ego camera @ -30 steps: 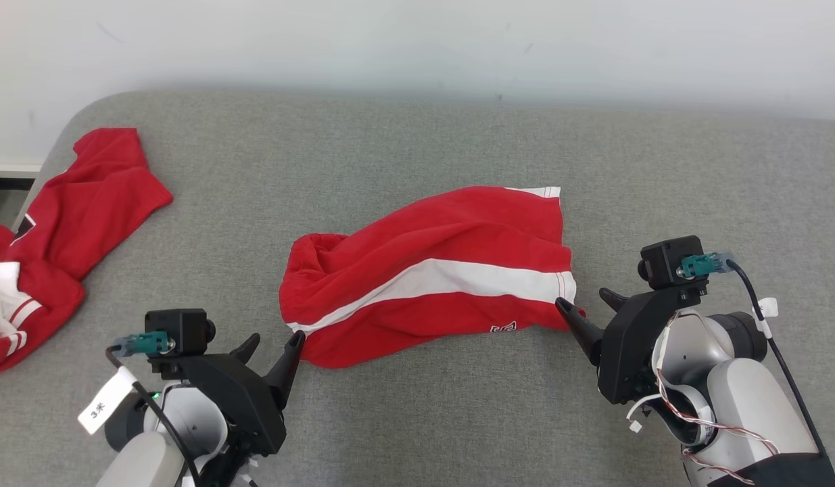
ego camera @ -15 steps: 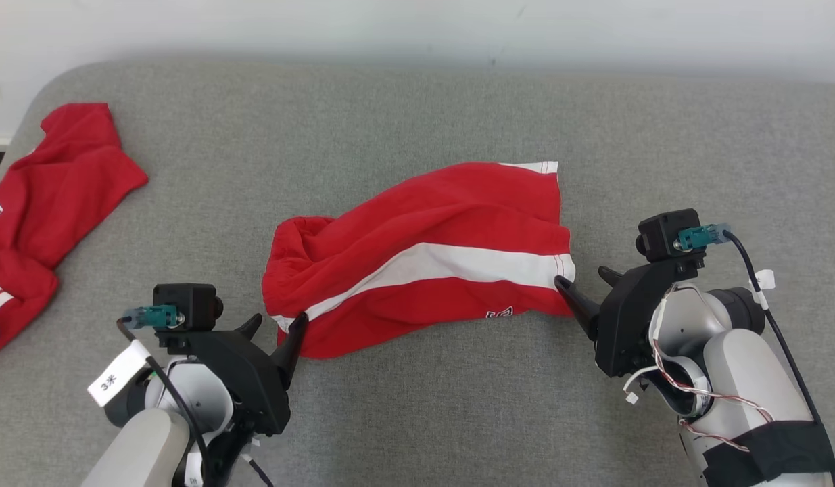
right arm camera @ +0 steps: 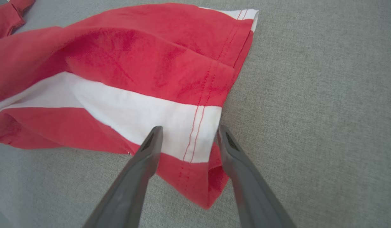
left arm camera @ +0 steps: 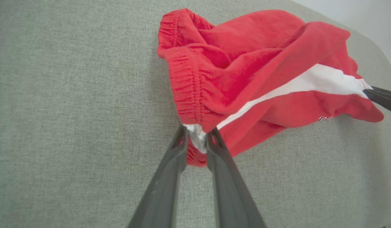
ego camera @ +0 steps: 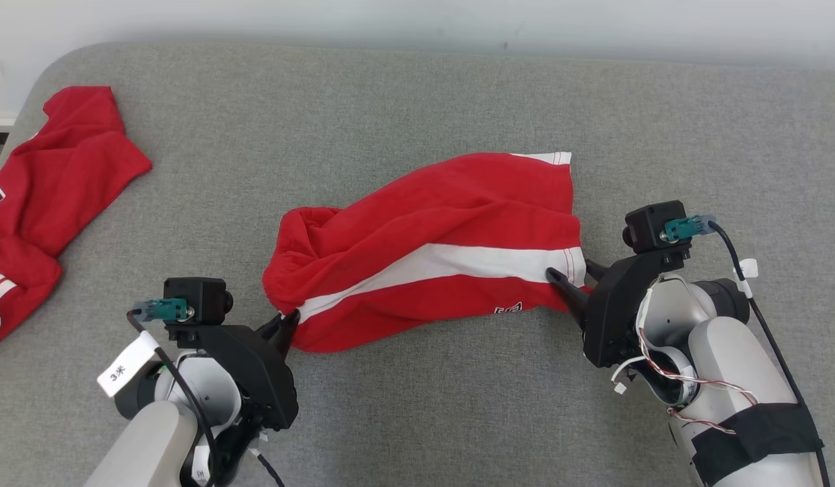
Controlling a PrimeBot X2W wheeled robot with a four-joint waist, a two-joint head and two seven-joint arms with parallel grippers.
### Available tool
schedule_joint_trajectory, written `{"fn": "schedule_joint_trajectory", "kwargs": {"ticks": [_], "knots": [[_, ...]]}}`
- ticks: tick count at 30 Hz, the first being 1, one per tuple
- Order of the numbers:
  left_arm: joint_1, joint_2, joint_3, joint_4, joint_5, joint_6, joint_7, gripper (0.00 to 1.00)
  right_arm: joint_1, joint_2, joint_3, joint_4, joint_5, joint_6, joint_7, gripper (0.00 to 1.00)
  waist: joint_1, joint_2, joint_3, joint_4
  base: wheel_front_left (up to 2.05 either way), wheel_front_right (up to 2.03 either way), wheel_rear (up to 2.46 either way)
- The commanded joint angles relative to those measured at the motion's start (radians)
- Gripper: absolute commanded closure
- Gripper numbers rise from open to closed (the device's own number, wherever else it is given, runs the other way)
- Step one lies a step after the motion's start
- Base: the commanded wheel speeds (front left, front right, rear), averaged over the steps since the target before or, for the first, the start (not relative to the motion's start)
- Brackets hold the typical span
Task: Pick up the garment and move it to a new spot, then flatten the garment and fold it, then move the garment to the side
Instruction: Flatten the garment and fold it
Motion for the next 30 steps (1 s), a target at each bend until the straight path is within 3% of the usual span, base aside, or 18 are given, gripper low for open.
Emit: {"fn": "schedule_joint_trajectory", "kwargs": {"ticks": [1,3,11,19,24,30], "knots": [[-0.009,0.000,0.000,0.003,-0.005,-0.005,-0.006,1.00,-0.007,-0.004,0.003,0.004,0.007,0.003,-0.007,0.78,-0.0001,-0.0001,0.000,0.000,0.00,0.00,0.00],[-0.011,0.000,0.000,0.004,-0.009,-0.008,-0.009,1.00,-0.007,-0.004,0.007,0.006,0.007,0.003,-0.010,1.00,-0.0001,-0.0001,0.001,0.000,0.00,0.00,0.00],[-0.017,0.000,0.012,-0.004,-0.010,-0.006,-0.040,1.00,-0.010,-0.004,0.035,-0.030,0.017,0.003,-0.035,1.00,-0.0001,-0.0001,0.003,-0.004,0.00,0.00,0.00],[-0.045,-0.008,0.050,-0.040,-0.003,-0.007,-0.141,1.00,-0.028,-0.004,0.024,-0.088,0.041,0.003,-0.103,1.00,-0.0001,-0.0001,-0.010,-0.002,0.00,0.00,0.00],[-0.072,-0.005,0.067,-0.076,-0.011,-0.024,-0.179,1.00,-0.043,-0.004,0.009,-0.111,0.093,0.003,-0.142,1.00,-0.0001,-0.0001,-0.034,-0.001,0.00,0.00,0.00],[-0.110,-0.015,0.085,-0.121,-0.010,-0.002,-0.189,1.00,-0.064,-0.004,-0.004,-0.141,0.205,0.003,-0.176,1.00,-0.0001,-0.0001,-0.069,0.000,0.00,0.00,0.00]]}}
